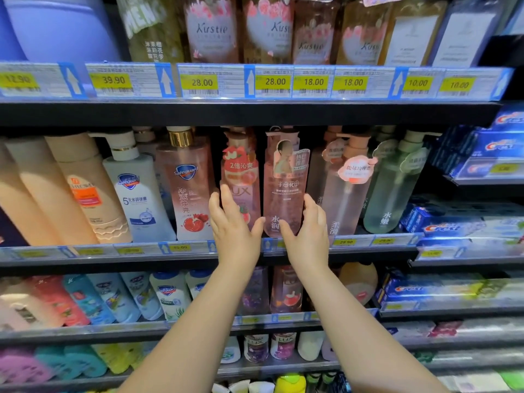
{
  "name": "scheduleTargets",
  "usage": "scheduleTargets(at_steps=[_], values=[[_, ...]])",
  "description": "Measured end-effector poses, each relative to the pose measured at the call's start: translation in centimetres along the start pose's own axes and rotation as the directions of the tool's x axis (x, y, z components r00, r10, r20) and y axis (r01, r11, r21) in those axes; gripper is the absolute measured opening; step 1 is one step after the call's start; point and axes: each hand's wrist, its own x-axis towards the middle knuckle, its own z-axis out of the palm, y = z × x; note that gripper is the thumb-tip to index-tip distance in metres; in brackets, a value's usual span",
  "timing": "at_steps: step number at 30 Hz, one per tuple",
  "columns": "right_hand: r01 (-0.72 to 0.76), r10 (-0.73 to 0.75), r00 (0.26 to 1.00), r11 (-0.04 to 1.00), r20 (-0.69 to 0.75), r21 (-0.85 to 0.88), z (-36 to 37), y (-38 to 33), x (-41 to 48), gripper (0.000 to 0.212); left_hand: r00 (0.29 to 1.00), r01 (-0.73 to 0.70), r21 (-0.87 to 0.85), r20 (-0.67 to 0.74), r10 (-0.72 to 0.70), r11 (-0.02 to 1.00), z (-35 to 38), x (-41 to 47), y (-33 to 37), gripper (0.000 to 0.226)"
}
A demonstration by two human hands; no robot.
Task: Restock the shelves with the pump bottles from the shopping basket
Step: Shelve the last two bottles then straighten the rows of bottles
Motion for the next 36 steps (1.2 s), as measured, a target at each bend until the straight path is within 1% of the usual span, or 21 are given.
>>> scheduleTargets(at_steps=[2, 4, 5, 6, 8, 10, 15, 17, 21, 25, 27, 30, 33, 36], values=[[0.03, -0.026, 0.999, 0.995, -0.043, 0.09, -0.6, 0.3, -0.7, 0.05, 0.997, -0.059, -0.046, -0.053, 0.057, 0.997, 0.0, -0.8, 0.6, 0.09], [0.046, -0.033, 0.994, 0.991, -0.101, 0.129, -1.3, 0.7, -1.3, 0.027, 0.985, -0.159, -0.121, -0.09, 0.149, 0.98, 0.4, -1.6, 1.4, 0.077], [0.05, -0.033, 0.991, 0.99, -0.131, 0.13, -1.6, 0.9, -1.5, 0.019, 0.977, -0.205, -0.159, -0.093, 0.192, 0.966, 0.7, -2.0, 1.8, 0.069], [0.053, -0.033, 0.986, 0.991, -0.161, 0.123, -2.0, 1.2, -1.6, 0.017, 0.971, -0.238, -0.199, -0.082, 0.226, 0.951, 1.2, -2.3, 2.1, 0.062], [0.046, -0.022, 0.975, 0.994, -0.221, 0.104, -3.1, 2.0, -1.8, 0.022, 0.962, -0.268, -0.278, -0.033, 0.269, 0.922, 2.2, -3.0, 2.8, 0.05], [0.018, 0.011, 0.963, 0.994, -0.27, 0.105, -4.3, 3.1, -2.0, 0.024, 0.955, -0.276, -0.319, 0.016, 0.296, 0.907, 3.3, -3.7, 3.3, 0.046], [-0.08, 0.118, 0.928, 0.989, -0.352, 0.121, -7.8, 6.1, -1.4, 0.029, 0.949, -0.221, -0.374, 0.132, 0.288, 0.901, 5.8, -5.3, 5.4, 0.053], [-0.133, 0.164, 0.916, 0.985, -0.365, 0.109, -9.2, 7.3, -0.3, 0.04, 0.949, -0.202, -0.383, 0.152, 0.277, 0.901, 6.8, -5.3, 6.6, 0.057], [-0.216, 0.215, 0.935, 0.976, -0.281, 0.028, -11.3, 9.2, 2.6, 0.068, 0.971, -0.188, -0.313, 0.081, 0.223, 0.931, 9.0, -5.1, 9.0, 0.073], [-0.234, 0.223, 0.958, 0.971, -0.177, -0.04, -12.3, 10.8, 5.0, 0.083, 0.995, -0.104, -0.173, -0.021, 0.102, 0.979, 11.1, -5.3, 10.5, 0.09], [-0.226, 0.214, 0.967, 0.971, -0.141, -0.079, -12.5, 11.5, 5.8, 0.087, 0.995, -0.077, -0.109, -0.067, 0.07, 0.991, 11.9, -5.4, 11.0, 0.096], [-0.199, 0.182, 0.975, 0.97, -0.127, -0.141, -12.5, 12.0, 6.8, 0.091, 0.994, -0.046, -0.015, -0.102, 0.044, 0.999, 12.5, -5.7, 11.4, 0.104], [-0.212, 0.191, 0.974, 0.957, -0.119, -0.198, -12.2, 12.0, 7.5, 0.094, 0.993, -0.014, 0.019, -0.116, 0.016, 1.0, 12.8, -5.9, 11.6, 0.107], [-0.225, 0.198, 0.971, 0.946, -0.133, -0.234, -11.9, 12.0, 7.7, 0.089, 0.992, -0.018, 0.023, -0.124, 0.021, 1.0, 12.9, -6.1, 11.7, 0.106]])
